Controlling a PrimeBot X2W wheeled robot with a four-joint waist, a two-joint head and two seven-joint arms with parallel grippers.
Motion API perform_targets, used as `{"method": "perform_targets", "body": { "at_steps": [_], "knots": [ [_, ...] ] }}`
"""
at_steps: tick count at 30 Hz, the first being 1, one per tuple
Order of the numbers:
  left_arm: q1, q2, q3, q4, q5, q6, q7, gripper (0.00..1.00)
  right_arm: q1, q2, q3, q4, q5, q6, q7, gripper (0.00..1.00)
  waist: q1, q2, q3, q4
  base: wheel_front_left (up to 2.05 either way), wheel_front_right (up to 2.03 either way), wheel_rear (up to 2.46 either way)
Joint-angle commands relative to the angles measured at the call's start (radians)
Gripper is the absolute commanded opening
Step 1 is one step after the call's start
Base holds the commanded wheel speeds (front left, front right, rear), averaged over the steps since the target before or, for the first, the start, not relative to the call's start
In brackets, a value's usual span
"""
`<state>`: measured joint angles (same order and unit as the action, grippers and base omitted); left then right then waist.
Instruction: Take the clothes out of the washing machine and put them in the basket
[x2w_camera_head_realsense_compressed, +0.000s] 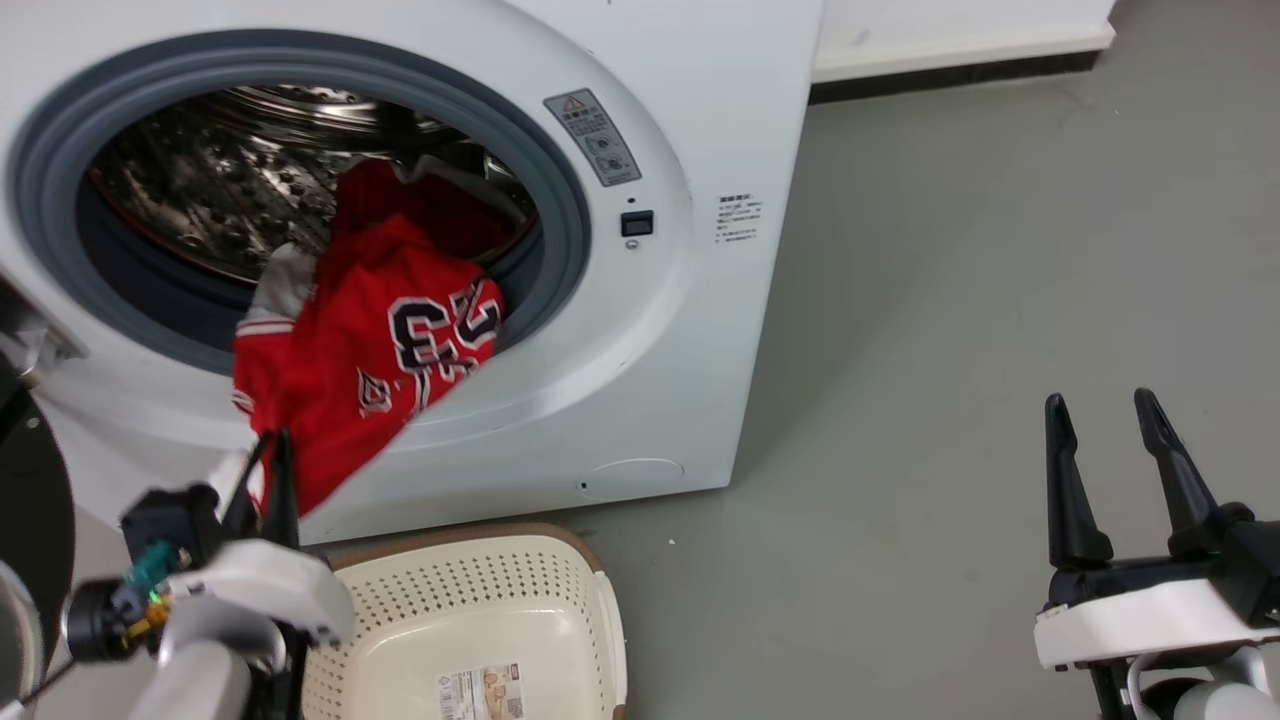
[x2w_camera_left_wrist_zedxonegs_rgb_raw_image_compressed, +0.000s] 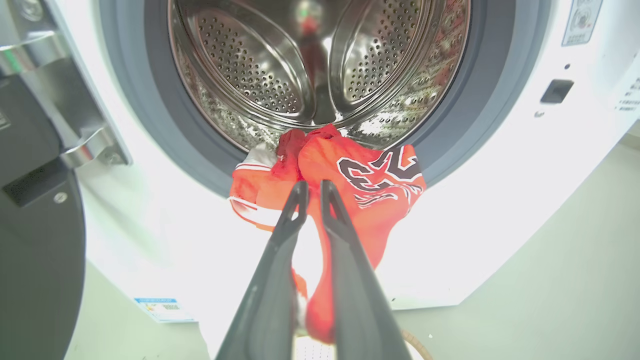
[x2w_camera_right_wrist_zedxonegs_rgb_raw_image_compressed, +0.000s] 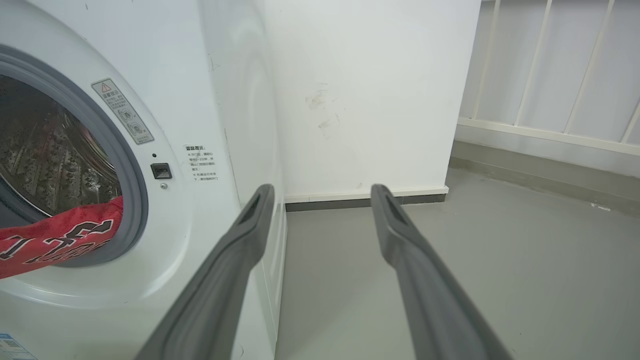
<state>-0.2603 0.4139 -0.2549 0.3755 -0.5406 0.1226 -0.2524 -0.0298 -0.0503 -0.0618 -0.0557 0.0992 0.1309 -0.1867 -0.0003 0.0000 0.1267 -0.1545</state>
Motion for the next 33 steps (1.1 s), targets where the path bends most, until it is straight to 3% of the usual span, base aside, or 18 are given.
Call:
{"method": "perform_targets", "body": {
  "at_steps": [1, 7, 14, 18, 23, 33],
  "knots": [
    [0.036, -0.008, -0.008, -0.013, -0.003, 0.009, 0.005, 0.00, 0.016, 0.000, -0.002, -0.006, -0.005, 0.000, 0.005, 1.00, 0.0003, 0.0000, -0.018, 0.017, 0.00, 0.00, 0.00],
    [0.186, -0.050, -0.046, -0.031, -0.027, 0.028, 0.040, 0.00, 0.042, 0.000, -0.003, -0.033, -0.010, 0.000, 0.028, 1.00, 0.0003, 0.0000, -0.043, 0.038, 0.00, 0.00, 0.00],
    [0.252, -0.110, -0.090, 0.037, -0.055, 0.014, 0.062, 0.00, 0.040, 0.000, 0.004, -0.062, 0.002, 0.000, 0.041, 1.00, 0.0003, 0.0000, -0.002, 0.043, 0.00, 0.00, 0.00],
    [0.174, -0.152, -0.104, 0.168, -0.070, -0.012, 0.056, 0.00, -0.007, 0.000, 0.025, -0.078, 0.010, 0.000, 0.036, 1.00, 0.0003, 0.0000, 0.097, 0.011, 0.00, 0.00, 0.00],
    [0.075, -0.162, -0.098, 0.304, -0.072, -0.038, 0.035, 0.00, -0.053, 0.000, 0.033, -0.073, 0.020, 0.000, 0.023, 1.00, 0.0003, 0.0000, 0.198, -0.036, 0.00, 0.00, 0.00],
    [-0.154, -0.121, -0.083, 0.569, -0.056, -0.093, 0.010, 0.00, -0.139, 0.001, 0.049, -0.043, 0.059, 0.000, -0.033, 1.00, 0.0003, 0.0000, 0.402, -0.127, 0.00, 0.00, 0.00]
  ]
}}
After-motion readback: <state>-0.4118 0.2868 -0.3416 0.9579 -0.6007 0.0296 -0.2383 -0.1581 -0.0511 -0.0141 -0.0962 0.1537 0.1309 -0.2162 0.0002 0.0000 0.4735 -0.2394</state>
